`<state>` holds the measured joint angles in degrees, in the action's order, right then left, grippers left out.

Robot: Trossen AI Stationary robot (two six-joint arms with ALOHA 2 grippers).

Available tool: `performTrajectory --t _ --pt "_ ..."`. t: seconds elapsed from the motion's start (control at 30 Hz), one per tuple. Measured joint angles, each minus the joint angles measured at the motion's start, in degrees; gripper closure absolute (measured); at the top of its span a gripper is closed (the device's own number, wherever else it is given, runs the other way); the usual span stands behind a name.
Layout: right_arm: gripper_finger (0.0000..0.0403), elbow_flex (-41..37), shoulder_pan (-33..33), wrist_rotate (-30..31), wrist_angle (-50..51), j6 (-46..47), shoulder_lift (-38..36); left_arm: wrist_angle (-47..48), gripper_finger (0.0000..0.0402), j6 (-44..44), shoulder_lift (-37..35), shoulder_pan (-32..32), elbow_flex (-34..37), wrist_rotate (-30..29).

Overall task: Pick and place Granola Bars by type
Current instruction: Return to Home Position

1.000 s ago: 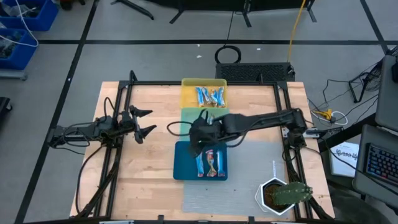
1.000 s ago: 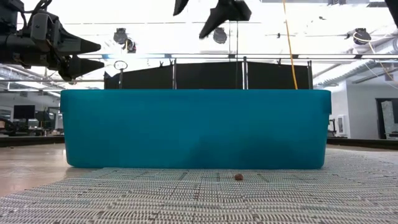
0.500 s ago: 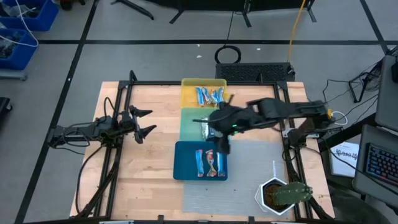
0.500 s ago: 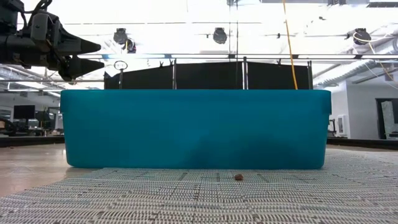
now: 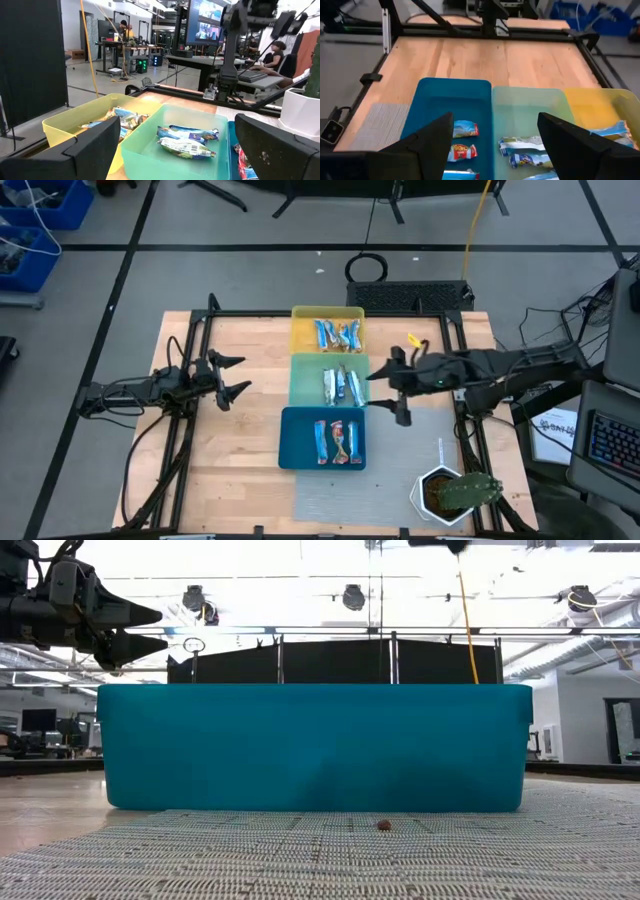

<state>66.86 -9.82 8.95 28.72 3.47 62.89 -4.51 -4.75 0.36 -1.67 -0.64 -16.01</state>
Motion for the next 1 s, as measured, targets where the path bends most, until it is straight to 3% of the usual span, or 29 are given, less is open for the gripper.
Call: performTrajectory --t 0.27,0.4,0.53,1.0 --pt "0.0125 -27.72 0.00 0.00 -24.52 -2.78 -13.88 0.00 0.0009 0.00 0.00 -0.01 0.02 0.00" --pt "0.0128 -37.45 0.64 0.08 -35.40 -2.45 -19.82 0.00 0.0009 0.00 0.00 -0.02 0.01 0.00" --pt "0.0126 -43.11 0.92 0.00 -37.39 2.49 -25.76 0.00 0.0009 0.00 0.00 0.00 0.02 0.00" --pt "0.0124 -57.43 1.01 1.48 -37.96 0.39 -43.56 0.00 0.0009 0.00 0.00 0.00 0.01 0.00"
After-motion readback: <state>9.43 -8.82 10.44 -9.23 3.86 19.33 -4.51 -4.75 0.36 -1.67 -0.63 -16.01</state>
